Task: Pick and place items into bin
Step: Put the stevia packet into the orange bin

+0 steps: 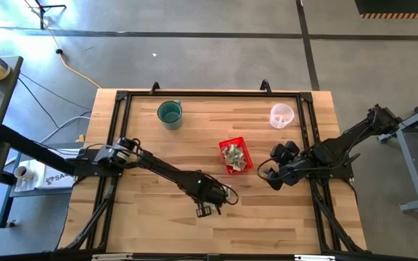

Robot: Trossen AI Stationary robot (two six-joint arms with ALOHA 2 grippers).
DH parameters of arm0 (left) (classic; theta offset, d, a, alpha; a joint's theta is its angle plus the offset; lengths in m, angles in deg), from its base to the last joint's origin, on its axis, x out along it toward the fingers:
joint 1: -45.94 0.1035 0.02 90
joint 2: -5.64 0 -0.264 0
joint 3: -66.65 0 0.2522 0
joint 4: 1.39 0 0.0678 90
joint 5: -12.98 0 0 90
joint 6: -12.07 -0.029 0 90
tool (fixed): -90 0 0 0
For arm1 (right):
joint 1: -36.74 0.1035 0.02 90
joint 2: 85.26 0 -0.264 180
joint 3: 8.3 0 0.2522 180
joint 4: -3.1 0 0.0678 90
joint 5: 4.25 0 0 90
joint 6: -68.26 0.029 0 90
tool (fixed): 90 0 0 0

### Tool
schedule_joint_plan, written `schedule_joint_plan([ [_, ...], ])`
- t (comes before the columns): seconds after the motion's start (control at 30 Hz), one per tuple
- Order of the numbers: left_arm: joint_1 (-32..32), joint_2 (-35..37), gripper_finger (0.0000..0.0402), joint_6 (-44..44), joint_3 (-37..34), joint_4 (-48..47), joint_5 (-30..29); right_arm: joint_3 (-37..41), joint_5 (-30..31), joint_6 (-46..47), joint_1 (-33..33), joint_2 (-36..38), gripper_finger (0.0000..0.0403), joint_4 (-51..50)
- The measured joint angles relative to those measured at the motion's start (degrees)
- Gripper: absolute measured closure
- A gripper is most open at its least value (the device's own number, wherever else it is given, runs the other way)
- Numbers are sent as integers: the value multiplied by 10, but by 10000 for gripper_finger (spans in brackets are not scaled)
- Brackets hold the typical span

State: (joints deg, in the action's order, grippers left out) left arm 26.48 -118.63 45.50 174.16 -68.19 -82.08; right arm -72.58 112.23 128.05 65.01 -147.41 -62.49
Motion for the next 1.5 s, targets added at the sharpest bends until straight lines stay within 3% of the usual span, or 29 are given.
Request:
schedule_joint_plan([
  [0.13, 0, 0, 360, 28, 0, -7, 2, 0, 3, -24, 0, 4, 110, 30],
  [0.27, 1, 10, 379, 46, -2, -20, 8, 0, 20, -45, 0, 19, 110, 58],
  [0.5, 30, 60, 377, 74, -2, -6, -14, 0, 52, -62, 0, 70, 110, 67],
  [0.77, 95, 112, 378, 64, -1, 117, -34, 0, 78, -63, 0, 136, 110, 66],
  [0.97, 146, 108, 378, 55, -1, 214, 3, 0, 81, -64, 0, 154, 110, 61],
  [1.17, 190, 107, 375, 63, 0, 250, 42, 0, 81, -64, 0, 154, 110, 51],
  [1.27, 207, 100, 334, 78, 0, 263, 32, 0, 84, -63, 0, 154, 110, 42],
  [1.5, 226, 84, 190, 155, -2, 260, 18, 0, 90, -63, 0, 153, 110, 33],
])
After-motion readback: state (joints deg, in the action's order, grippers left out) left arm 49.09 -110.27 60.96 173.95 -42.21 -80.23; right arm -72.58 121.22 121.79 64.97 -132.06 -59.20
